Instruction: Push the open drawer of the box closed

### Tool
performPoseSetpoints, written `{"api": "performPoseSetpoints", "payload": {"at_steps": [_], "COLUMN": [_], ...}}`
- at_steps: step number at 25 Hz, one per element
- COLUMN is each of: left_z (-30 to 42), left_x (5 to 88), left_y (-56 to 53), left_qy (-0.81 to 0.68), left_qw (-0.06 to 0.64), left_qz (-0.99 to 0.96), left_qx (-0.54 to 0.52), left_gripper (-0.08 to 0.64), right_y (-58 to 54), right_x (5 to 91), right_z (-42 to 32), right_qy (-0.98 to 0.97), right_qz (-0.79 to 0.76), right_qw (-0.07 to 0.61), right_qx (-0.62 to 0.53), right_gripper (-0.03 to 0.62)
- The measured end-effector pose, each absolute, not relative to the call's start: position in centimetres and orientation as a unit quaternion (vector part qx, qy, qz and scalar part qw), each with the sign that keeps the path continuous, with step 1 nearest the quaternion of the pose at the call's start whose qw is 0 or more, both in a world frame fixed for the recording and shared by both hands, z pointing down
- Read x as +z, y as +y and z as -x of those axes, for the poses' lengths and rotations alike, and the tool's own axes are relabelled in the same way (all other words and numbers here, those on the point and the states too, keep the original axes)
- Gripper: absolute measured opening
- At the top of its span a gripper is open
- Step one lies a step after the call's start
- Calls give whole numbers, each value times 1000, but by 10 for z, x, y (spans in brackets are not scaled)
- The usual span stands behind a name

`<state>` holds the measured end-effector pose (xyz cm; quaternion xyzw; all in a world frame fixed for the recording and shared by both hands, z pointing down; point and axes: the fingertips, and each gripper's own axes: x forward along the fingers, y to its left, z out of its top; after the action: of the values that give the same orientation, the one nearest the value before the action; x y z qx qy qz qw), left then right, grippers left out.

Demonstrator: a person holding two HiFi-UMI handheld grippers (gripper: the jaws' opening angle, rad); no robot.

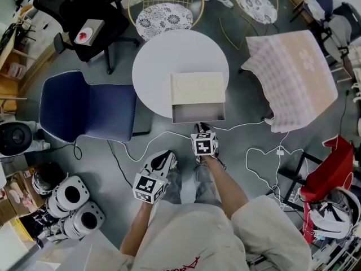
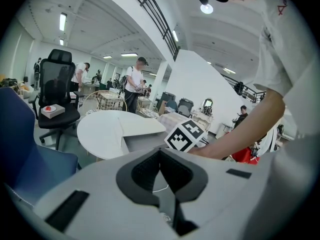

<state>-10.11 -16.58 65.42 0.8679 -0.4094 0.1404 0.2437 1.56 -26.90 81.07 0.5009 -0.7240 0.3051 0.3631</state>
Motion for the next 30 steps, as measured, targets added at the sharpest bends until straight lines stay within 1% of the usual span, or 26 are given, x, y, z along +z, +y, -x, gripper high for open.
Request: {"api": "performPoseSetpoints", "payload": {"at_steps": [12,22,30], "left_z": [105,116,115], "left_x": [662,663,663], "left_y": [-164,-164,-168], "left_qy": [-417,-427,-427], "left_qw": [255,261,261], "left_qz": [-861,-853,-854], "left_qx": [142,145,143], "left_gripper": [12,12,13], "right_y": [-303,-353,-354], "right_x": [813,812,812], "right_z": [-15,-14,-12], "right_qy": [-732,-733,-731], "right_qz": [-501,-507,-508], "right_qw": [359,355,353], "right_qx": [292,283,289], "right_gripper": [77,77,77]}}
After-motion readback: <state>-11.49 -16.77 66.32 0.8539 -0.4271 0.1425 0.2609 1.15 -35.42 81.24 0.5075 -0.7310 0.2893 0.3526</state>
